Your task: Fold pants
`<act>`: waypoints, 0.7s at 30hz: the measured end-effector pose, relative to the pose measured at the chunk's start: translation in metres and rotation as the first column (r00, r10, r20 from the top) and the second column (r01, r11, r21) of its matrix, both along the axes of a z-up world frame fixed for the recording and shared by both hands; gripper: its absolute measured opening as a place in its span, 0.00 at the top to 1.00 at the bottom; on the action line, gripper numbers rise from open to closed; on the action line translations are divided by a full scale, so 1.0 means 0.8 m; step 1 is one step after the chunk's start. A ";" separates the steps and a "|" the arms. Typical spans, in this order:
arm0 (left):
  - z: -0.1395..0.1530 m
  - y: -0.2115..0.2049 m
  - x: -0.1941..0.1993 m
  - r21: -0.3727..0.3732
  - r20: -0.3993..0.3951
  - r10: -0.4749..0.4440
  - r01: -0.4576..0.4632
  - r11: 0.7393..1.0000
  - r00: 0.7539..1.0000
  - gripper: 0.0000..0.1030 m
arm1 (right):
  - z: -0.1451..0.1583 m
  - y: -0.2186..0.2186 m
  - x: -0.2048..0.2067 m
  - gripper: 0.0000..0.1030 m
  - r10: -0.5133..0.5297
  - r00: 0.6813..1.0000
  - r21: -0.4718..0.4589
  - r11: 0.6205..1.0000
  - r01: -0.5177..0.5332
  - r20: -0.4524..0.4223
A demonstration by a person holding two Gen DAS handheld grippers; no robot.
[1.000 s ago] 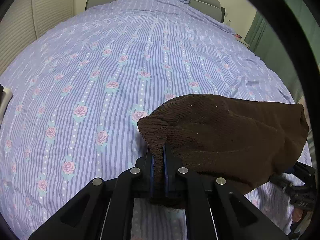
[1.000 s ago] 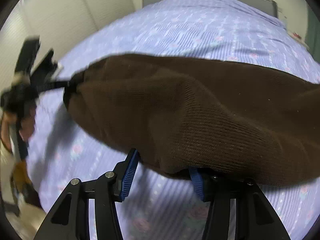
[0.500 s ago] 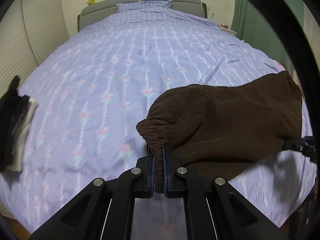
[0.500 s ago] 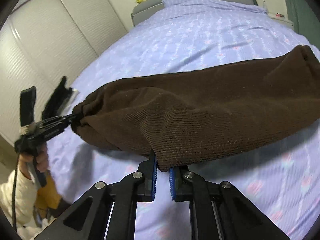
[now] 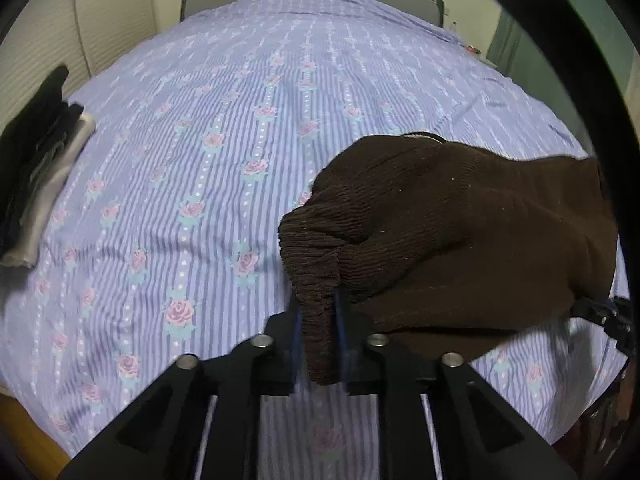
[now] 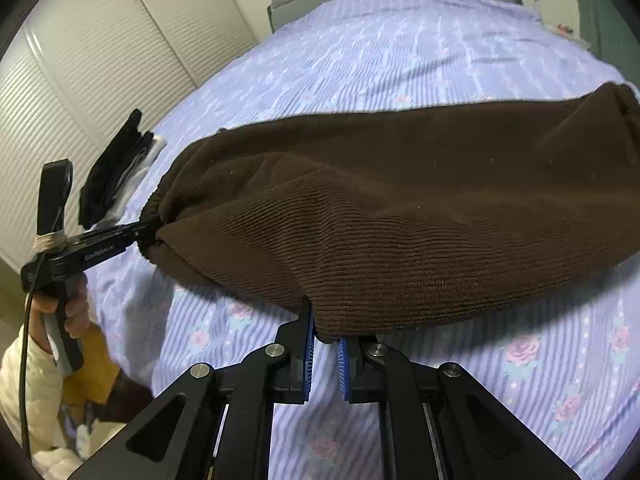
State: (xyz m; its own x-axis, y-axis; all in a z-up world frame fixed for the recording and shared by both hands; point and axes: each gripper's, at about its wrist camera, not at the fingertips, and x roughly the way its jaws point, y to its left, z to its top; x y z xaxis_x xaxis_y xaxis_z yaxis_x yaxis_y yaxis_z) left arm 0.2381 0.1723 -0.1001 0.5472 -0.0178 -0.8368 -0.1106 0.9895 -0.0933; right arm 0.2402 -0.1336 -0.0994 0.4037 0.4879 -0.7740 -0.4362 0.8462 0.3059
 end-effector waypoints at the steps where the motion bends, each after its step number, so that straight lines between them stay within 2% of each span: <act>1: 0.000 0.004 -0.002 -0.007 0.002 0.012 -0.012 1.000 1.000 0.72 | 0.003 0.004 -0.003 0.89 -0.004 1.000 -0.030 1.000 0.005 0.026; 3: 0.005 0.008 -0.014 0.008 0.017 0.034 -0.034 0.999 0.999 0.53 | 0.008 0.009 -0.009 0.86 -0.015 0.998 -0.067 0.998 0.019 0.061; 4: 0.013 0.009 -0.024 0.021 0.037 0.043 -0.043 0.999 0.998 0.51 | 0.007 0.011 -0.013 0.84 -0.023 0.997 -0.078 0.997 0.028 0.071; 6: 0.032 0.005 -0.046 0.054 0.081 0.043 -0.047 0.997 0.996 0.44 | 0.012 0.005 -0.022 0.64 -0.044 0.995 -0.116 0.992 0.054 0.086; 8: 0.050 -0.006 -0.064 0.090 0.126 0.019 -0.031 0.995 0.992 0.41 | 0.025 -0.006 -0.036 0.58 -0.062 0.991 -0.117 0.990 0.076 0.121; 11: 0.077 -0.038 -0.077 0.144 0.204 -0.061 0.032 0.989 0.977 0.38 | 0.048 -0.027 -0.057 0.55 -0.102 0.972 -0.091 0.988 0.124 0.212; 12: 0.082 -0.050 -0.075 0.156 0.220 -0.085 0.050 0.986 0.972 0.38 | 0.057 -0.040 -0.060 0.47 -0.137 0.959 -0.087 0.983 0.163 0.247; 15: 0.097 -0.084 -0.060 0.185 0.251 -0.167 0.122 0.975 0.953 0.38 | 0.079 -0.084 -0.059 0.41 -0.239 0.912 -0.075 0.957 0.279 0.333; 18: 0.106 -0.126 -0.031 0.254 0.257 -0.299 0.234 0.938 0.919 0.38 | 0.096 -0.117 -0.043 0.41 -0.294 0.871 -0.115 0.924 0.364 0.394; 21: 0.116 -0.171 0.006 0.264 0.250 -0.462 0.399 0.878 0.851 0.38 | 0.106 -0.144 -0.018 0.41 -0.329 0.842 -0.119 0.903 0.413 0.427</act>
State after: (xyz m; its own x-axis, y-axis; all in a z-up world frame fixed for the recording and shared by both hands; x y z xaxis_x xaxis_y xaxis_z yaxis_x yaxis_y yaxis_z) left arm 0.2429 0.0351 -0.0073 0.7442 -0.1634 -0.6477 0.3323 0.9317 0.1467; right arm 0.2255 -0.2490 -0.0146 0.8097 0.0939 -0.5792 -0.1239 0.9922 -0.0124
